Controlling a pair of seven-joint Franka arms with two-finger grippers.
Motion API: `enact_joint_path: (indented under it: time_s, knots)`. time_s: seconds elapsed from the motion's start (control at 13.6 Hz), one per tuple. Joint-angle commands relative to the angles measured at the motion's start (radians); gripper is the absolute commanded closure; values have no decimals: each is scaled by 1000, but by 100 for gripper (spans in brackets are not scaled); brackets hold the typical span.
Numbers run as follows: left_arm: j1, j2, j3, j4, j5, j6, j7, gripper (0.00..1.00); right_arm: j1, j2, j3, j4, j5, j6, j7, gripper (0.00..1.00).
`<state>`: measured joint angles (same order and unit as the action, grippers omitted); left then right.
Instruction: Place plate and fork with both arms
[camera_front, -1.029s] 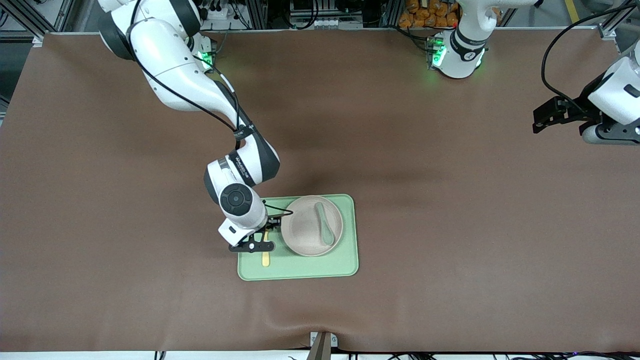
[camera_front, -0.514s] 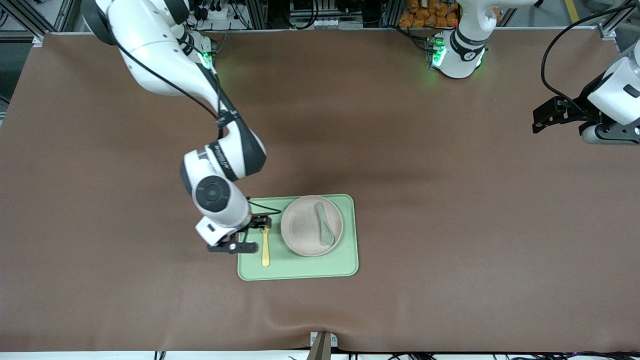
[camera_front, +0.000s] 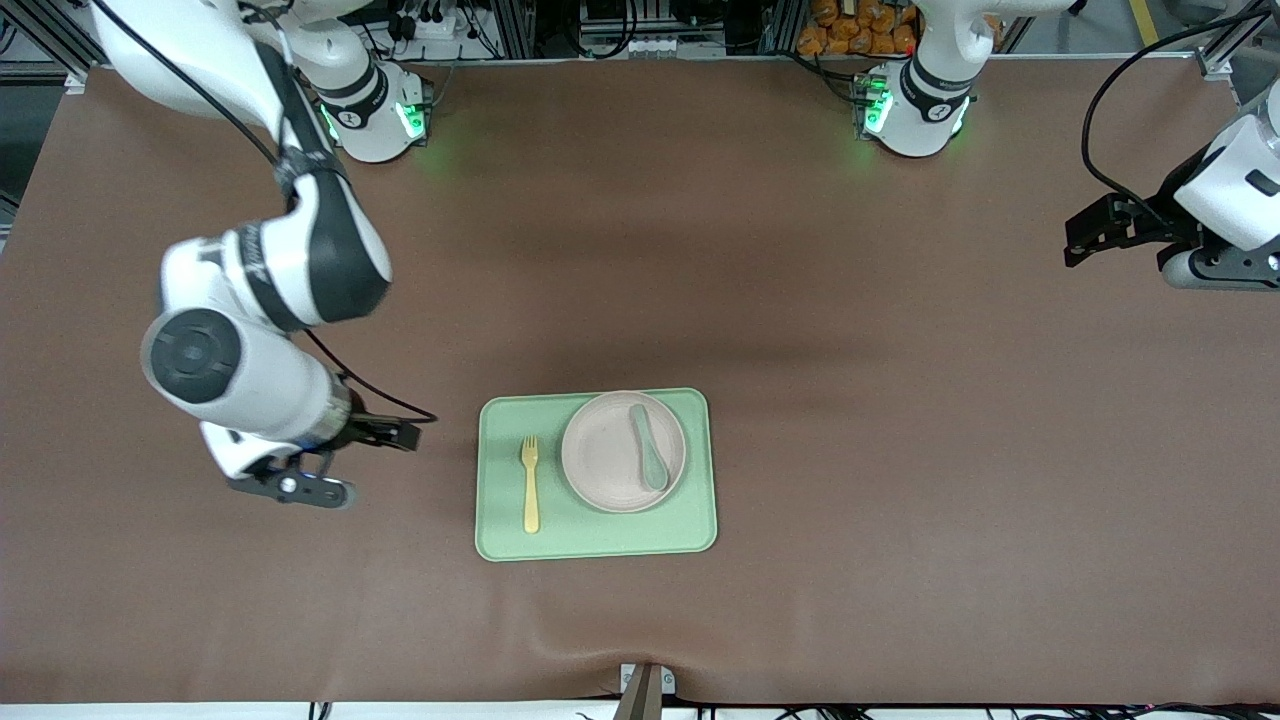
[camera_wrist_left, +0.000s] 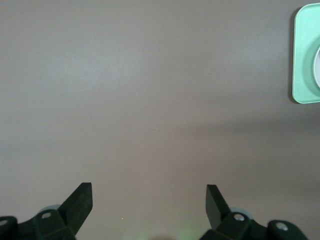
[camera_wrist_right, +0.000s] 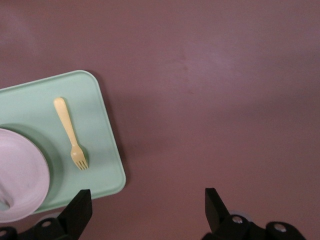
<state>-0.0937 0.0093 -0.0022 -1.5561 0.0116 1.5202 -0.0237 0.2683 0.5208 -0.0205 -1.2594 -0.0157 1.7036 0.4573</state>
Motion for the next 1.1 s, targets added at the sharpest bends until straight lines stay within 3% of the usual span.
enact_joint_path:
  time_s: [0.0,0.22,0.51,0.81,1.03]
  knots:
    - [-7,3,7,10,1,-14,8,0,-85,-96,36,-28,42,-100,-23,0]
    - [-7,3,7,10,1,-14,8,0,-147,-188,72,-28,62,-168,-46,0]
    - [-7,4,7,10,1,-14,10,0,-222,-252,85,43,80,-382,-147,0]
    - [-6,4,7,11,1,-12,10,0,-287,-353,76,0,82,-375,-236,0]
    - [-1,3,7,14,1,-14,11,0,-294,-418,79,-128,80,-279,-238,0]
